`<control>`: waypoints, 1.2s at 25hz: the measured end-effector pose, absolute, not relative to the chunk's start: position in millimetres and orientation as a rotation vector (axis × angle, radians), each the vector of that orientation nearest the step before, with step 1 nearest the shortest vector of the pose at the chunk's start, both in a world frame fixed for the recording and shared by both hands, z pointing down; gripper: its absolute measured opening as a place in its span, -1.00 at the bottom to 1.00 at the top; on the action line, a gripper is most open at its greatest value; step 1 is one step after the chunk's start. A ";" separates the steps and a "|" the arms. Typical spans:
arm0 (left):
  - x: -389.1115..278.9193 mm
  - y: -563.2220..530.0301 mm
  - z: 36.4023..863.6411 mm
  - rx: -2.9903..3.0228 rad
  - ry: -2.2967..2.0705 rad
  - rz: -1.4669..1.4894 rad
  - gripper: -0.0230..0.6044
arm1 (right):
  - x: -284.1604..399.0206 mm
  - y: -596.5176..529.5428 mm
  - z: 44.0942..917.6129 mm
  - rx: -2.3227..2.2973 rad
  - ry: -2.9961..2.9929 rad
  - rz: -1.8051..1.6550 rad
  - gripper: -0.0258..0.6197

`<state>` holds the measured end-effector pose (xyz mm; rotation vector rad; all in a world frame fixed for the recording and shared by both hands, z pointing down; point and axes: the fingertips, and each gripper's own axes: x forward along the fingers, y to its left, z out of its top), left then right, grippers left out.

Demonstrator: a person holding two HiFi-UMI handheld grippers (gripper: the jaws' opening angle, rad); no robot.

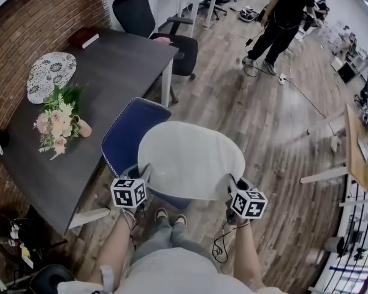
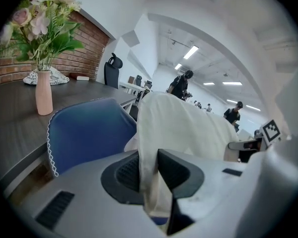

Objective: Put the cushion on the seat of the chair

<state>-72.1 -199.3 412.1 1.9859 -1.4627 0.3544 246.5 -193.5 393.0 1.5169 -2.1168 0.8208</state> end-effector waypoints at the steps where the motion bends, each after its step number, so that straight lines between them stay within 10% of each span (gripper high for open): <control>1: -70.6 -198.9 415.5 1.978 -1.463 0.361 -0.67 | 248.3 -192.6 397.0 1.508 -2.115 0.834 -0.75; 30: -32.9 -123.0 669.5 1.757 -1.379 0.489 -0.67 | 279.6 -150.6 650.0 1.305 -1.949 0.985 -0.75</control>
